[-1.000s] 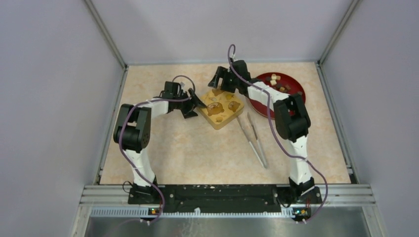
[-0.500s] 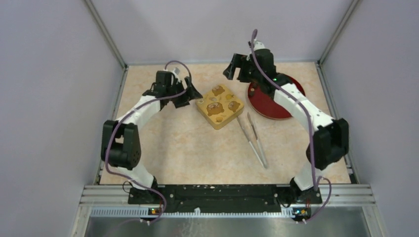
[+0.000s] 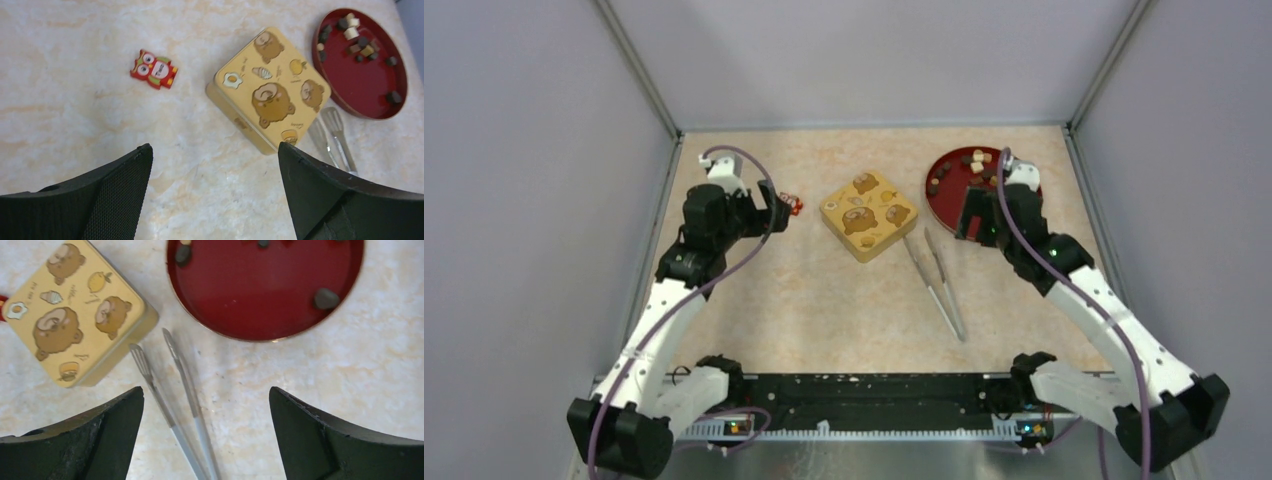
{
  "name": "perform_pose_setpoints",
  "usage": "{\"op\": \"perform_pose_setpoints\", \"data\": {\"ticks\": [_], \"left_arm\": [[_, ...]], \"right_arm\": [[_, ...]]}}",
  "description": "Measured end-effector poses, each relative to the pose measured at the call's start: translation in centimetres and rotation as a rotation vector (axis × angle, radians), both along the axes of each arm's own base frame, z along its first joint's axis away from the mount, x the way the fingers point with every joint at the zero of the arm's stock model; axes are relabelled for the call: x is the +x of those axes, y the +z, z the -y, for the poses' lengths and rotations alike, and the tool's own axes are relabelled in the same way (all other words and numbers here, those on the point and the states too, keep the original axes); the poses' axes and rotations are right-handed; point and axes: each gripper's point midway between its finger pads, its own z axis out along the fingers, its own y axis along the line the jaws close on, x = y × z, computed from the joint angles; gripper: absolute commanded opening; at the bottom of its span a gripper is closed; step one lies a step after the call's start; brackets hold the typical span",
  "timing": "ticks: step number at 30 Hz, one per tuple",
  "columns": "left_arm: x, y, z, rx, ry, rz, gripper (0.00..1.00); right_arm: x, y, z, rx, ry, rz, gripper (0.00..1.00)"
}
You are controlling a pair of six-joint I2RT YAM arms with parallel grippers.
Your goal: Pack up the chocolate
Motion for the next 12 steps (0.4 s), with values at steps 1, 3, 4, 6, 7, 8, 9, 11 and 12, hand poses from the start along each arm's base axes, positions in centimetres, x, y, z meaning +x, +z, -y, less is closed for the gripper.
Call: {"op": "perform_pose_setpoints", "data": {"ticks": [1,3,4,6,7,8,9,11,12], "left_arm": [[-0.4,-0.6,-0.3,0.01,0.011,-0.011,0.99],[-1.0,-2.0,-0.9,0.028,0.032,-0.034,0.99],[-1.3,-2.6,-1.1,0.034,0.04,-0.046,0.99],[-1.7,-3.6,-1.5,0.047,0.053,-0.076,0.99],[-1.7,-3.8,-1.6,0.051,0.058,-0.082,0.99],[-1.8,-3.9,-1.6,0.053,0.06,-0.086,0.99],[-1.7,-3.9,-1.7,0.056,0.065,-0.086,0.99],[-1.7,-4.0,-1.9,0.06,0.073,-0.085,0.99],[-1.7,-4.0,-1.9,0.061,0.075,-0.086,0.99]], "right_arm": [[-0.8,-0.3,0.7,-0.007,-0.015,0.003,0.93],[-1.9,-0.8,1.7,-0.019,-0.043,0.002,0.94],[-2.3,-1.1,2.1,-0.019,-0.058,0.002,0.94],[-2.9,-1.8,2.8,-0.026,-0.082,-0.01,0.94],[-3.0,-2.2,2.9,-0.029,-0.092,-0.016,0.94],[-3.1,-2.4,3.1,-0.033,-0.101,-0.02,0.94],[-3.2,-2.7,3.2,-0.035,-0.109,-0.025,0.94],[-3.3,-3.2,3.4,-0.037,-0.118,-0.032,0.94],[-3.4,-3.3,3.4,-0.037,-0.12,-0.034,0.94]]}}
